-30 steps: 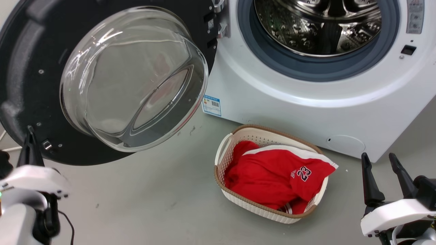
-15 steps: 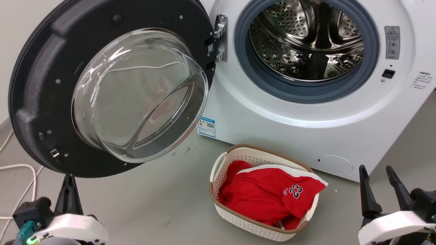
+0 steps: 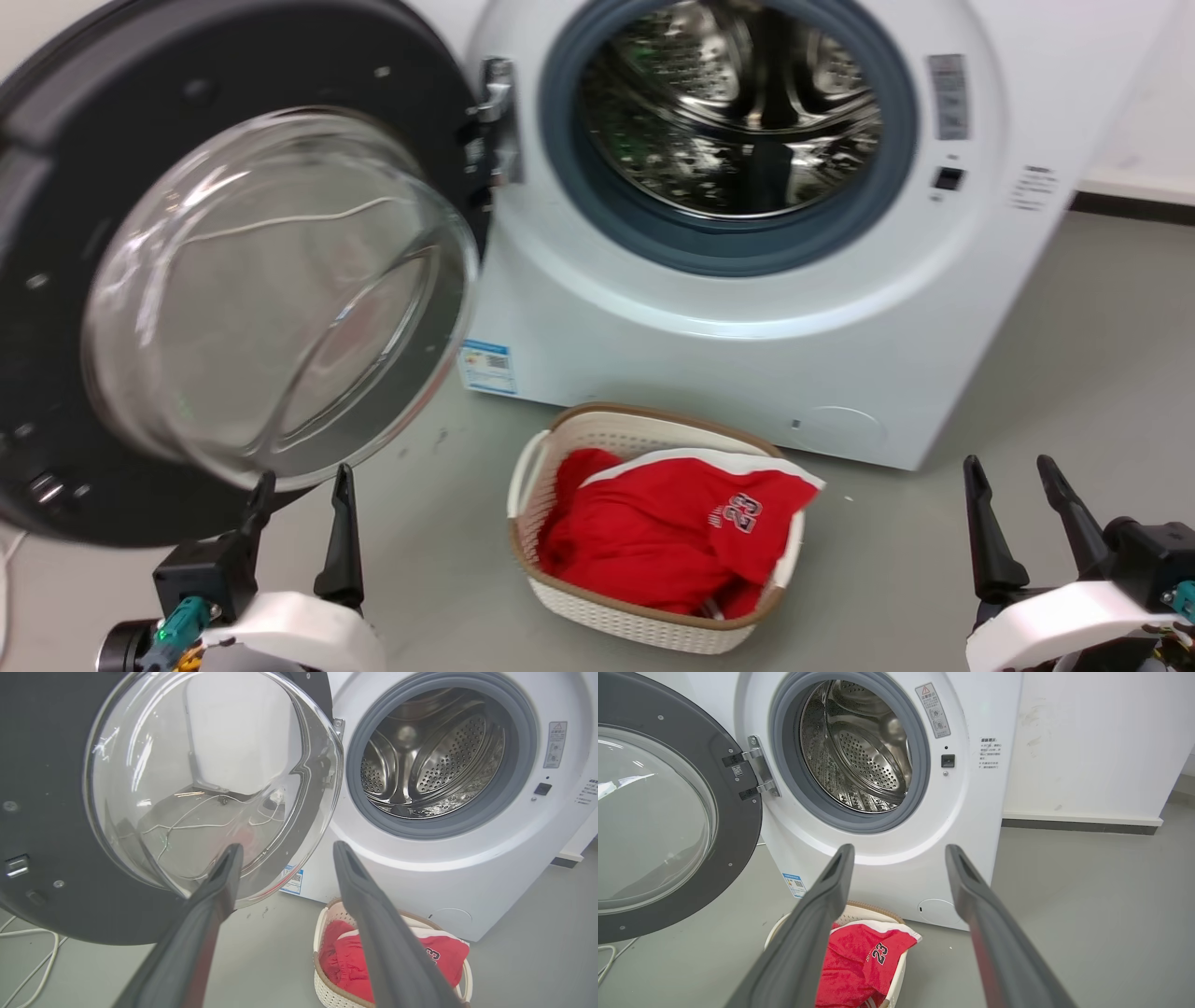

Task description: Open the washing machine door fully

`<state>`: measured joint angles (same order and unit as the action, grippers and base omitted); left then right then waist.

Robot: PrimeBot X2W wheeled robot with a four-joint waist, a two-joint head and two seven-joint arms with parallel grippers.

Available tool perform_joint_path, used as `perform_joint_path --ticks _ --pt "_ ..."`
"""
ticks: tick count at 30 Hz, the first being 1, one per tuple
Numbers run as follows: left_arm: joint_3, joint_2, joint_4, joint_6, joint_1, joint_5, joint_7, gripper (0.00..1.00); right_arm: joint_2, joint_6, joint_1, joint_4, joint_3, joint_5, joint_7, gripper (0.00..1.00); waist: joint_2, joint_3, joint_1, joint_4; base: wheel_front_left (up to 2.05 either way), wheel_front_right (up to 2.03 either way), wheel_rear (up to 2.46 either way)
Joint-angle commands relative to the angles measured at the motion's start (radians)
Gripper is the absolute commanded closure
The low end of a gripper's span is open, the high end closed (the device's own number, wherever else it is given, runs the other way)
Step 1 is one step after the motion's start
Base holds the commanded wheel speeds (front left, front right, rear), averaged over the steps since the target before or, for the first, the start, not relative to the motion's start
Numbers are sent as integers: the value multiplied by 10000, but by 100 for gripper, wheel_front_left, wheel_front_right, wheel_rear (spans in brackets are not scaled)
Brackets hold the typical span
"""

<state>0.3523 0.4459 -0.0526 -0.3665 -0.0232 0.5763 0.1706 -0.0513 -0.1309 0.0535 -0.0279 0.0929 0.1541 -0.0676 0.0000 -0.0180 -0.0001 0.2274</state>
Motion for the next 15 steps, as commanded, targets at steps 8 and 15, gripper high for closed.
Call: perform_joint_path --ticks 8,15 --pt "529 -40 776 307 708 -542 260 0 9 2 -55 7 -246 -121 92 0 0 -26 1 -2023 0 0 0" --pt "746 -53 1268 401 859 -711 366 0 10 2 -121 -59 -427 -212 124 0 0 -76 1 -2907 0 0 0"
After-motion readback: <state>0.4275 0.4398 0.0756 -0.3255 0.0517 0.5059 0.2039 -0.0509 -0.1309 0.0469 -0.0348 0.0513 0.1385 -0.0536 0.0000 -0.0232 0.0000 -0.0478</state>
